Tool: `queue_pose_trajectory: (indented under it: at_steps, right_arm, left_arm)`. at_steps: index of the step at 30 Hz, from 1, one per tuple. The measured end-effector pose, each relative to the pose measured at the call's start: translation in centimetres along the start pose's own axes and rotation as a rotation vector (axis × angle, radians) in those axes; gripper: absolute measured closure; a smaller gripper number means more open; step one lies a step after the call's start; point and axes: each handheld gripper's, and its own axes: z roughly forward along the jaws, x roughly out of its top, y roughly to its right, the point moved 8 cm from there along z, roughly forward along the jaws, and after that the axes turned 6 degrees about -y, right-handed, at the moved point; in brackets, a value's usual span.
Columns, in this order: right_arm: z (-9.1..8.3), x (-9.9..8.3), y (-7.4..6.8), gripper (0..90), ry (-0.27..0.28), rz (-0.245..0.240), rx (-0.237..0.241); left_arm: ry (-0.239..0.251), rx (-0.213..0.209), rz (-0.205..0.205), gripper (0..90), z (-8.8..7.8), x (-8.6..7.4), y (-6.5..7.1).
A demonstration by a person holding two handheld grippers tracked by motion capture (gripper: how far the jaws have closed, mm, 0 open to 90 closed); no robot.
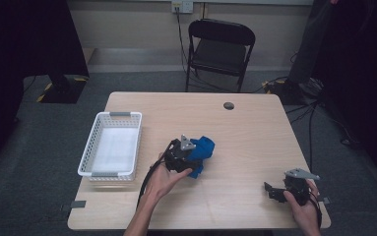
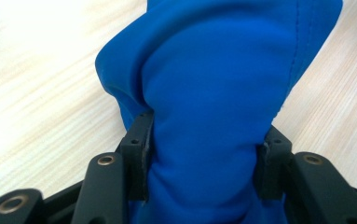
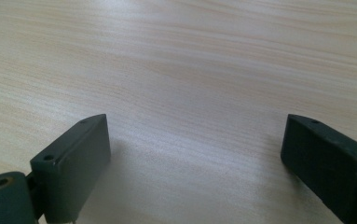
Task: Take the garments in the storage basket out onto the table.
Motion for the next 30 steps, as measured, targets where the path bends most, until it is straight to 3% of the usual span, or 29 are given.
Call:
queue_pose_trajectory:
  at_steps: [16, 18, 24, 30]
  right_arm:
    - [0.0, 0.0, 0.0, 7.2, 0.000, 0.000, 0.000]
    - [0.0, 0.0, 0.0, 7.2, 0.000, 0.000, 0.000]
    - [0.0, 0.0, 0.0, 7.2, 0.000, 0.000, 0.000]
    - [0.0, 0.0, 0.0, 7.2, 0.000, 0.000, 0.000]
  left_arm:
    - [-0.046, -0.036, 0.006, 50.3, 2.0, -0.7, 1.2]
    - [-0.048, -0.059, -0.002, 50.2, 2.3, -0.8, 1.4]
    - [-0.082, -0.028, 0.031, 50.1, 3.1, -1.3, 1.5]
    - [-0.090, -0.035, 0.027, 49.6, 3.6, -1.6, 1.8]
